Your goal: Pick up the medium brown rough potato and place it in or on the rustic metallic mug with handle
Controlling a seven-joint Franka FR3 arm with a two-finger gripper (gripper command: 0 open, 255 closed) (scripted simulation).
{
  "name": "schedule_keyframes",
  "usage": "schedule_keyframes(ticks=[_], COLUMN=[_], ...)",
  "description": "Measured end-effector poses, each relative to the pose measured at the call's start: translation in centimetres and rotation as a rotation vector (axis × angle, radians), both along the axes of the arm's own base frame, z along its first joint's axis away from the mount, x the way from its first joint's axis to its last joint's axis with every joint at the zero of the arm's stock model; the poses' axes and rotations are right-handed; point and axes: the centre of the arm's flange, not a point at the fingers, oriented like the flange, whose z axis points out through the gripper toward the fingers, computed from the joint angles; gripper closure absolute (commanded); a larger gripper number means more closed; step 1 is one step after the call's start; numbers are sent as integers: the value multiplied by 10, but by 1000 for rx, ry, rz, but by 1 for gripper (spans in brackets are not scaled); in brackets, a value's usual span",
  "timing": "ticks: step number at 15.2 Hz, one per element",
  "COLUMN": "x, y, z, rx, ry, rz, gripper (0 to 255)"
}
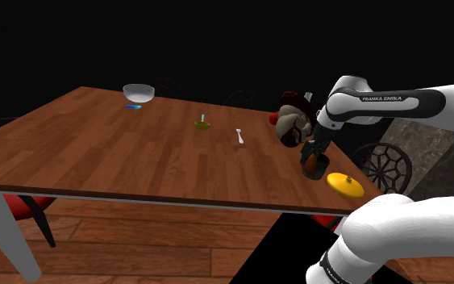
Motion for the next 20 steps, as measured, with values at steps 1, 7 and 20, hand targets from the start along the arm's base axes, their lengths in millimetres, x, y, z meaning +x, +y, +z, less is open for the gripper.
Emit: schedule_keyframes(ticks=[1, 7, 20], x=[1, 1, 0], y=[0, 0, -94], z=[5, 38, 72], rx=[0, 0, 2], ry=[0, 0, 0], rz=[0, 0, -1], gripper=[255, 255, 255])
